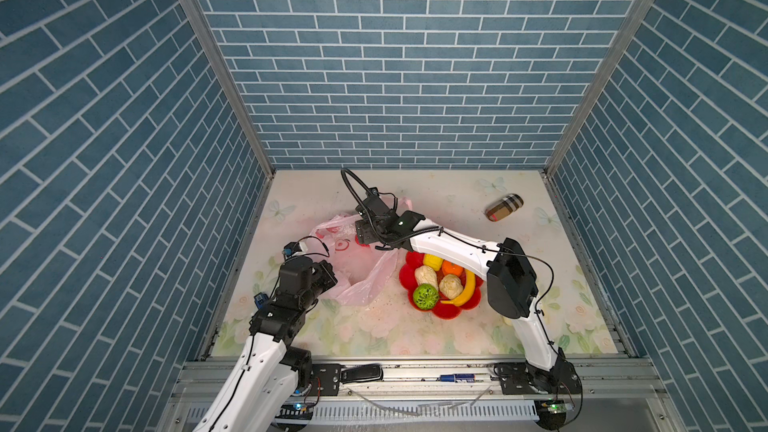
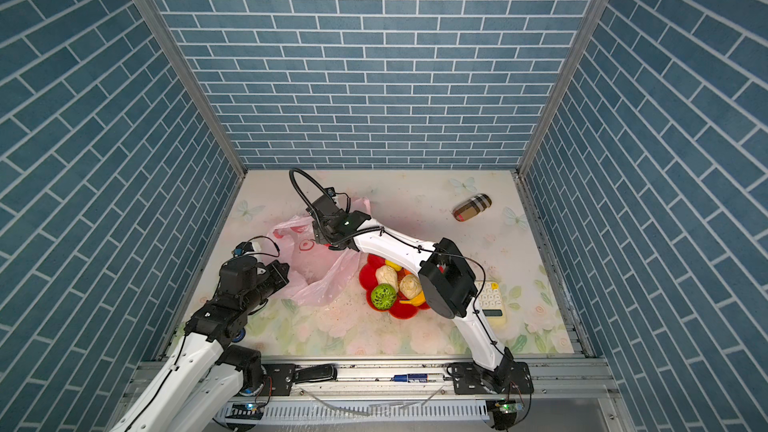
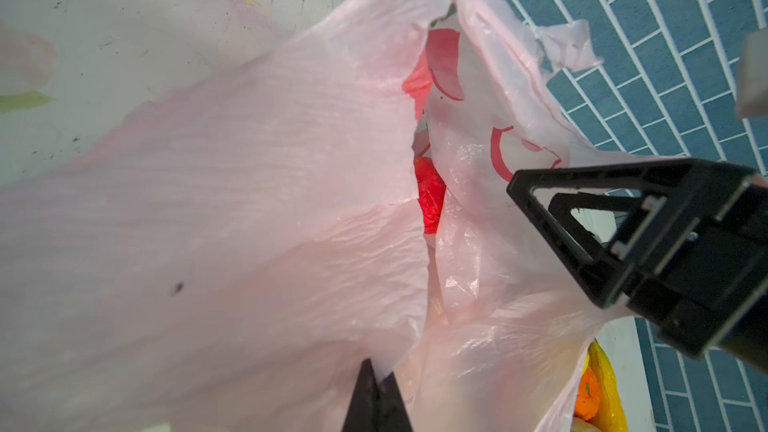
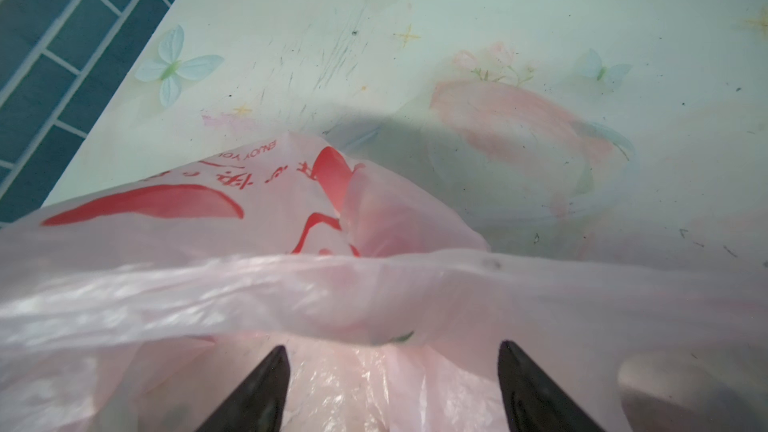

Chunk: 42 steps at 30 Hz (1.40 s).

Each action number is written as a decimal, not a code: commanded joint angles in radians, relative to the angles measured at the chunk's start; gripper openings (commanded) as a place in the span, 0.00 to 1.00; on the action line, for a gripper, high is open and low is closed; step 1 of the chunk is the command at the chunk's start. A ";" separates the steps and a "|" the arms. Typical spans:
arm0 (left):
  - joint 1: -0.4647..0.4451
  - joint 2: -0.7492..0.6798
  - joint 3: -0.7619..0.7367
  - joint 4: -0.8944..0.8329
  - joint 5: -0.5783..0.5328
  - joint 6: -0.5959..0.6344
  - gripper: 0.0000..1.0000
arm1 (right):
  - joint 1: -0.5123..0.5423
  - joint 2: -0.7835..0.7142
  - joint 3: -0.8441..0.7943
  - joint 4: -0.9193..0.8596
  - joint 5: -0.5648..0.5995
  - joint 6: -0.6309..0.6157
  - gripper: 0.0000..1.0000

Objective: Take the fake fruits out of the plastic bag
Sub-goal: 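Move the right gripper back over the bag and lower it inside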

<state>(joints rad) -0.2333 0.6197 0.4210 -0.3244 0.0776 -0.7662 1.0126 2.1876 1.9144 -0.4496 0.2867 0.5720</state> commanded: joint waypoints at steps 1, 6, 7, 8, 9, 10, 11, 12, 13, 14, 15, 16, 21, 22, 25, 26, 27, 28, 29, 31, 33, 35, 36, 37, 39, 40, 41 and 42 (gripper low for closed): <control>0.005 -0.012 -0.022 -0.033 0.008 0.020 0.03 | -0.025 0.062 0.020 0.047 -0.044 0.024 0.79; 0.004 -0.009 -0.031 -0.028 0.010 0.022 0.03 | -0.039 0.113 0.082 0.038 -0.071 0.024 0.78; 0.005 -0.007 -0.032 -0.027 0.011 0.024 0.03 | -0.041 0.118 0.085 0.044 -0.072 0.023 0.77; 0.005 -0.006 -0.031 -0.027 0.011 0.024 0.03 | -0.045 0.122 0.087 0.052 -0.078 0.024 0.77; 0.003 -0.002 -0.031 -0.028 0.013 0.027 0.03 | -0.043 0.128 0.092 0.058 -0.083 0.025 0.76; 0.006 -0.002 -0.031 -0.028 0.012 0.028 0.02 | -0.048 0.134 0.097 0.062 -0.086 0.025 0.76; 0.005 0.000 -0.031 -0.028 0.012 0.030 0.02 | -0.048 0.139 0.101 0.067 -0.089 0.025 0.75; 0.005 -0.001 -0.031 -0.031 0.013 0.032 0.03 | -0.049 0.143 0.104 0.074 -0.090 0.026 0.75; 0.005 0.000 -0.031 -0.031 0.013 0.034 0.03 | -0.050 0.146 0.102 0.083 -0.092 0.026 0.74; 0.004 0.001 -0.031 -0.033 0.013 0.036 0.03 | -0.050 0.148 0.101 0.094 -0.093 0.026 0.74; 0.005 0.002 -0.032 -0.035 0.012 0.036 0.03 | -0.053 0.149 0.098 0.107 -0.099 0.029 0.74; 0.005 0.002 -0.032 -0.035 0.013 0.035 0.03 | -0.056 0.150 0.097 0.116 -0.108 0.032 0.74; 0.004 0.006 -0.035 -0.031 0.014 0.036 0.03 | -0.067 0.159 0.097 0.171 -0.158 0.054 0.76; 0.005 0.006 -0.034 -0.030 0.014 0.038 0.03 | -0.069 0.161 0.096 0.179 -0.167 0.061 0.76; 0.004 0.009 -0.034 -0.031 0.016 0.041 0.03 | -0.075 0.174 0.099 0.204 -0.182 0.085 0.76; 0.005 0.010 -0.034 -0.030 0.017 0.041 0.03 | -0.077 0.178 0.102 0.208 -0.184 0.091 0.76; 0.005 0.011 -0.033 -0.029 0.017 0.041 0.03 | -0.080 0.185 0.104 0.215 -0.185 0.102 0.76; 0.005 0.011 -0.033 -0.030 0.018 0.042 0.03 | -0.081 0.190 0.108 0.220 -0.184 0.109 0.76; 0.005 0.012 -0.034 -0.030 0.019 0.042 0.03 | -0.083 0.196 0.112 0.222 -0.185 0.113 0.75; 0.005 0.011 -0.034 -0.030 0.021 0.044 0.02 | -0.087 0.208 0.124 0.228 -0.181 0.129 0.74; 0.003 0.012 -0.034 -0.032 0.021 0.046 0.03 | -0.089 0.219 0.129 0.246 -0.179 0.139 0.71; 0.005 0.010 -0.034 -0.034 0.021 0.048 0.03 | -0.093 0.225 0.128 0.270 -0.179 0.147 0.67; 0.005 0.011 -0.034 -0.035 0.021 0.048 0.03 | -0.091 0.225 0.122 0.292 -0.180 0.149 0.64; 0.003 0.011 -0.035 -0.036 0.021 0.048 0.03 | -0.093 0.222 0.113 0.317 -0.186 0.148 0.62; 0.004 0.011 -0.036 -0.036 0.018 0.047 0.03 | -0.091 0.221 0.102 0.354 -0.201 0.144 0.56; 0.004 0.012 -0.036 -0.036 0.017 0.048 0.03 | -0.091 0.219 0.097 0.367 -0.207 0.140 0.51; 0.004 0.012 -0.037 -0.035 0.015 0.047 0.03 | -0.091 0.215 0.086 0.387 -0.218 0.133 0.47; 0.004 0.011 -0.037 -0.034 0.013 0.048 0.03 | -0.091 0.211 0.074 0.409 -0.226 0.125 0.43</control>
<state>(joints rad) -0.2333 0.6331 0.3939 -0.3431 0.0948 -0.7353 0.9245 2.4016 1.9888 -0.1364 0.0879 0.6884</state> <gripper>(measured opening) 0.048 0.452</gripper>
